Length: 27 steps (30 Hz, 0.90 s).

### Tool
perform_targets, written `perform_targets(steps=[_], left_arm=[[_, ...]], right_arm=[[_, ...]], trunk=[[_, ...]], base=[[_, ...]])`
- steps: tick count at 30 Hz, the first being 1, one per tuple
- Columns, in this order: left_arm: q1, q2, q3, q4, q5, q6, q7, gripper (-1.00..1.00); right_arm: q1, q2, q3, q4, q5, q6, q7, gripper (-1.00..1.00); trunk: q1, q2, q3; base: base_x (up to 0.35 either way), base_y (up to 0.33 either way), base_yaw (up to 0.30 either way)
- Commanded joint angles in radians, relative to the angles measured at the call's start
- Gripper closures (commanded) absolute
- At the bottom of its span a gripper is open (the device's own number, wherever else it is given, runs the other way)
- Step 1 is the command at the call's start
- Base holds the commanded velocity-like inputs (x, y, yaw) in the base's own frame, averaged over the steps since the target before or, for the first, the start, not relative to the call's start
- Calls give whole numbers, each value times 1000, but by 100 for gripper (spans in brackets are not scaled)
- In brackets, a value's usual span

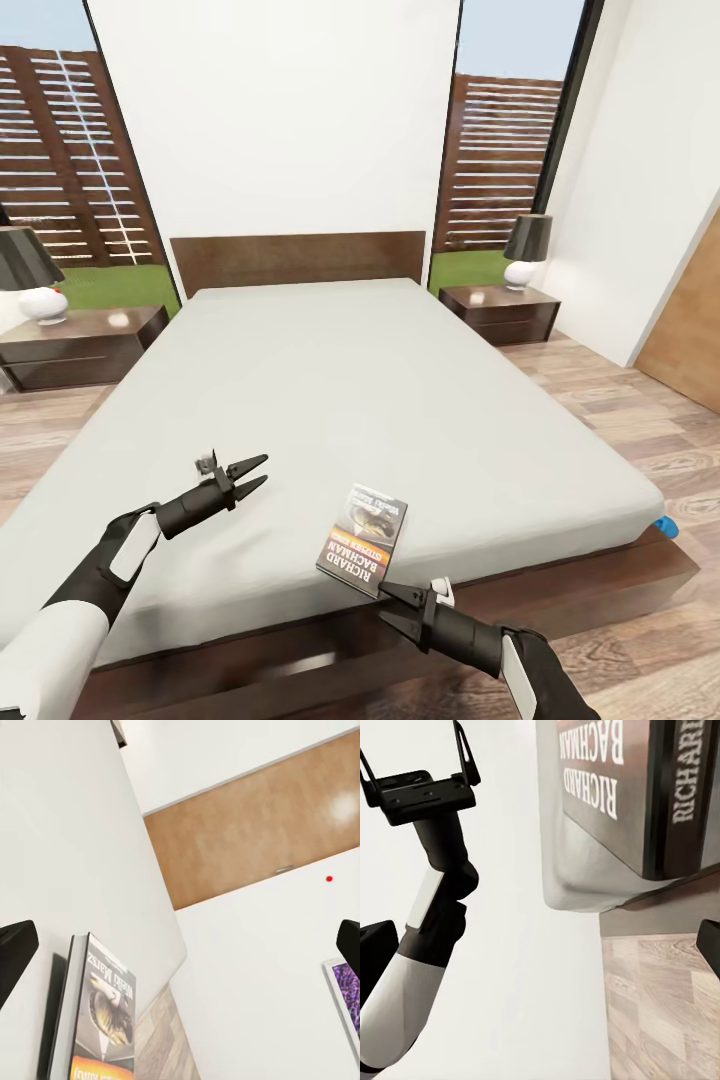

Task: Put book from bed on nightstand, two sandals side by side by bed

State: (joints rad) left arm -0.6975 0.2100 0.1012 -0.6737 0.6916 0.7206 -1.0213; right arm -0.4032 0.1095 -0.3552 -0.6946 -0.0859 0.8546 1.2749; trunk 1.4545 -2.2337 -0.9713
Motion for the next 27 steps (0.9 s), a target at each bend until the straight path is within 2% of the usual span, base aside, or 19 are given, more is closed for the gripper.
perform_targets(steps=[1,6,9,14,27], left_arm=[[0,0,0,0,4,7,-1,-100],[0,-1,-1,0,3,7,0,-100],[0,-11,0,0,2,7,0,-100],[0,-19,1,0,2,7,0,-100],[0,-20,2,0,2,7,0,-100]], right_arm=[[-1,1,-4,0,1,6,3,-100],[-1,1,-4,0,1,7,3,-100],[-1,1,-4,0,1,6,3,-100],[-1,1,-4,0,1,6,3,-100],[-1,1,-4,0,1,6,3,-100]], trunk=[[4,-7,-4],[23,-42,-20],[34,-63,-29],[34,-63,-29],[34,-63,-29]], base=[[0,0,0],[0,0,0],[0,0,0],[0,0,0],[72,0,0]])
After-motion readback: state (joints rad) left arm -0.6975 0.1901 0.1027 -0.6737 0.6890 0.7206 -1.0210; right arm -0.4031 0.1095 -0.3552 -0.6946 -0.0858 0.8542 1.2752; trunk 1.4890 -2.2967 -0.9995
